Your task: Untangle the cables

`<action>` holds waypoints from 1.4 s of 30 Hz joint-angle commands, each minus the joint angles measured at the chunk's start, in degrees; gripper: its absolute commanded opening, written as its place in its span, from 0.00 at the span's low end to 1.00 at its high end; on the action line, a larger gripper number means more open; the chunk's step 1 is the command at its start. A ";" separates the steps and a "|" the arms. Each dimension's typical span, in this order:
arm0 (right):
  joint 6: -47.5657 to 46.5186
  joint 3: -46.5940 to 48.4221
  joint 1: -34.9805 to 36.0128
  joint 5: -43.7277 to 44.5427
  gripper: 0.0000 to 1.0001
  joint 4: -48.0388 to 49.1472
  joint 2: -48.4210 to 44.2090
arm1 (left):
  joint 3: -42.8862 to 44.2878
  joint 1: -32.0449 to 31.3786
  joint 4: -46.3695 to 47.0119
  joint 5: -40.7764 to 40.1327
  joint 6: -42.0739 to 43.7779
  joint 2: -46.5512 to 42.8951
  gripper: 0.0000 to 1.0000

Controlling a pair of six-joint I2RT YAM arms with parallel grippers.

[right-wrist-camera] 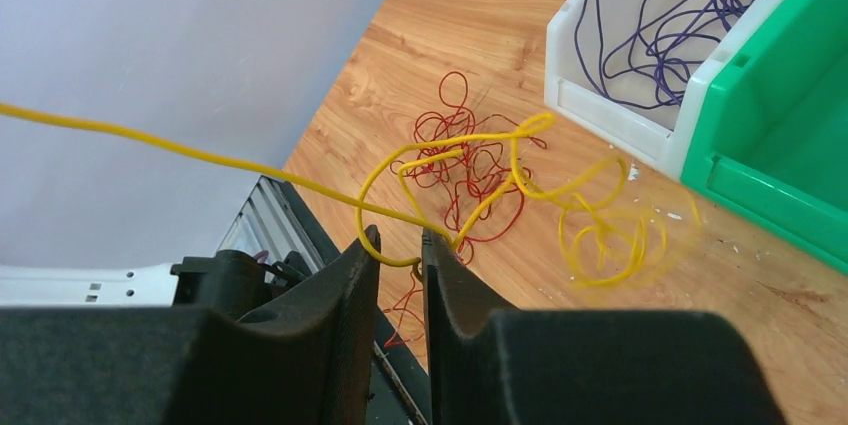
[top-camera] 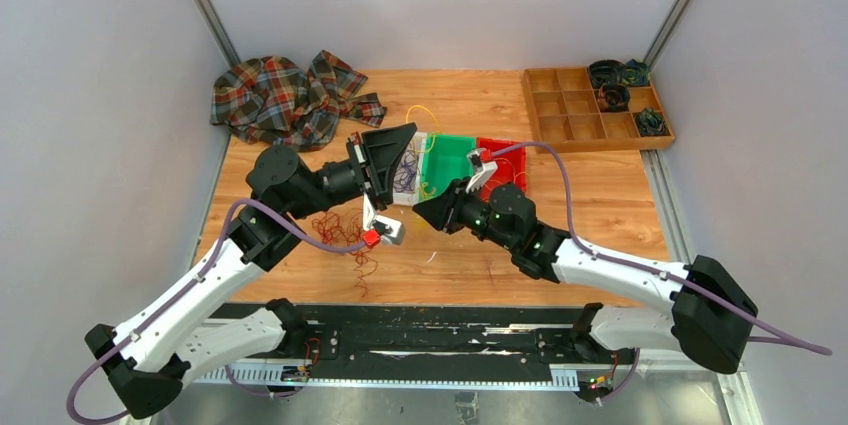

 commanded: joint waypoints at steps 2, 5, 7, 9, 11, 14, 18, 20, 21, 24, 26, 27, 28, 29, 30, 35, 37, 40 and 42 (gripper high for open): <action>1.32 -3.24 0.79 3.35 0.20 0.65 -0.31 | 4.35 -0.41 2.73 -1.09 -0.03 0.12 0.01; 1.83 -4.65 0.78 3.20 0.19 0.61 0.31 | 5.66 -0.41 2.78 -1.52 0.49 0.38 0.01; 1.73 -5.21 0.78 2.62 0.18 0.07 0.65 | 6.32 -0.41 2.77 -1.69 0.61 0.48 0.01; 1.38 -5.40 0.78 2.44 0.18 -2.07 0.37 | 6.58 -0.41 2.79 -1.80 1.18 0.54 0.01; 0.83 -5.74 0.78 2.56 0.19 -3.83 -0.09 | 7.07 -0.41 2.78 -1.89 2.10 0.69 0.01; -0.14 -6.11 0.78 3.32 0.24 -6.54 -0.32 | 8.87 -0.41 2.78 -2.07 2.32 1.39 0.01; -1.88 -5.56 0.78 5.31 0.37 -10.95 -1.77 | 10.11 -0.41 2.79 -2.52 2.63 1.84 0.01; -3.22 -4.98 0.78 6.75 0.42 -13.41 -3.52 | 9.90 -0.41 2.78 -2.47 3.47 1.71 0.01; -4.12 -4.71 0.78 7.41 0.44 -14.46 -4.47 | 9.97 -0.41 2.78 -2.51 3.76 1.71 0.01; -7.35 -3.26 0.78 8.54 0.47 -17.98 -7.85 | 10.17 -0.41 2.78 -2.45 3.65 1.71 0.01; -9.64 -1.87 0.78 8.96 0.49 -19.83 -10.86 | 9.89 -0.41 2.78 -2.31 4.06 1.55 0.01; -10.71 -1.27 0.78 8.94 0.49 -20.21 -12.57 | 9.66 -0.41 2.78 -2.27 4.34 1.46 0.01; -11.94 -0.86 0.78 8.88 0.50 -20.42 -14.33 | 9.39 -0.41 2.83 -2.14 4.46 1.30 0.01; -13.20 -0.61 0.78 8.69 0.51 -20.12 -15.95 | 9.33 -0.41 2.74 -1.96 4.56 1.27 0.01; -14.53 -0.60 0.78 8.23 0.51 -19.15 -17.96 | 9.26 -0.41 2.70 -1.80 4.77 1.27 0.01; -22.12 -1.43 0.78 3.07 0.54 -10.10 -21.00 | 9.74 -0.41 2.69 -0.96 5.00 1.69 0.01; -24.83 -0.28 0.79 -0.20 0.54 -7.56 -19.91 | 9.79 -0.41 2.69 -0.85 5.15 1.76 0.01; -27.64 3.32 0.99 -5.54 0.54 -5.43 -17.17 | 9.69 -0.41 2.70 -0.93 5.24 1.72 0.01; -28.61 6.81 1.53 -6.88 0.54 -4.78 -14.89 | 9.78 -0.41 2.70 -0.86 5.19 1.71 0.01</action>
